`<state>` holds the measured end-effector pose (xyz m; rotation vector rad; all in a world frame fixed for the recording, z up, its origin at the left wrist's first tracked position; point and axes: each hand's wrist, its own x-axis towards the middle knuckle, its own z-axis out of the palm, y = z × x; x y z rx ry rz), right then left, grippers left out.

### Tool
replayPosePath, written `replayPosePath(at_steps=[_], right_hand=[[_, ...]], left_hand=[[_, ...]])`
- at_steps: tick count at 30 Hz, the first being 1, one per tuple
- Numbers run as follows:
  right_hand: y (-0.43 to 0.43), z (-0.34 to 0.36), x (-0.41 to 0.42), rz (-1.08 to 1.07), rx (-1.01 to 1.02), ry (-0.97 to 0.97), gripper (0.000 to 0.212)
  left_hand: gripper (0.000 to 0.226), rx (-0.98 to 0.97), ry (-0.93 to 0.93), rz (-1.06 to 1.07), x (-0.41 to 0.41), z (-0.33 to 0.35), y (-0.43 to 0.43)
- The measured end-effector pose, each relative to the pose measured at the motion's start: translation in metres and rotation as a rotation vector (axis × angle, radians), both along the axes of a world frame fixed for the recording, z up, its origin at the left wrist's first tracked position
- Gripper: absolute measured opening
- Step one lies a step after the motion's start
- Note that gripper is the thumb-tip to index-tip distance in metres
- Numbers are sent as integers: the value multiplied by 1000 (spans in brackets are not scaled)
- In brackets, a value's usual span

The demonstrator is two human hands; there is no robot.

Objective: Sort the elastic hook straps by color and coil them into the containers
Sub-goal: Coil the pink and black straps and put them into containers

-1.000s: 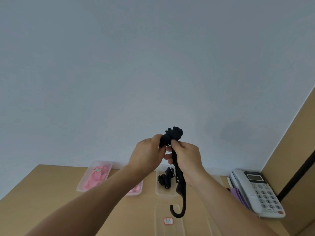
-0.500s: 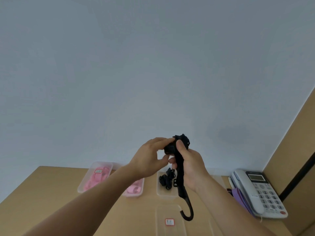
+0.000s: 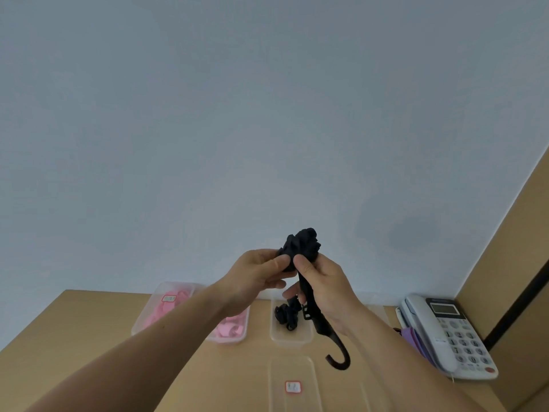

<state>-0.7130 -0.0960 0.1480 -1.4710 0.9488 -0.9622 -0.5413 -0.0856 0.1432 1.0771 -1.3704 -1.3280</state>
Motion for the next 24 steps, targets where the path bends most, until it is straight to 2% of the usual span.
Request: replayPosePath(at_steps=[3, 5, 7, 11, 13, 15, 17, 21, 22, 24], right_hand=[[-1, 0, 2, -40, 9, 64, 23], [-4, -3, 3, -54, 69, 89, 25], [-7, -4, 3, -10, 190, 6, 23], [-11, 1, 1, 131, 467, -247, 41], [-12, 1, 3, 112, 472, -236, 44], [-11, 0, 3, 67, 448, -262, 38], [-12, -2, 1, 35, 432, -297, 35], [-10, 1, -7, 146, 374, -262, 46], [-9, 2, -6, 196, 357, -242, 44], [-6, 3, -4, 238, 343, -216, 44]], left_hand=[[26, -47, -61, 144, -3, 2, 0], [19, -147, -264, 300, -4, 3, -2], [15, -278, -532, 408, -4, 0, 1], [26, -643, -864, 385, 0, -12, 6], [25, -861, -988, 352, 1, -14, 7], [22, -961, -1004, 368, 2, -15, 5], [26, -805, -818, 339, 7, -14, 4], [50, -92, -211, 73, 20, 1, 4], [54, -7, -142, 33, 21, 3, 3], [46, 6, -171, -69, 21, 7, 3]])
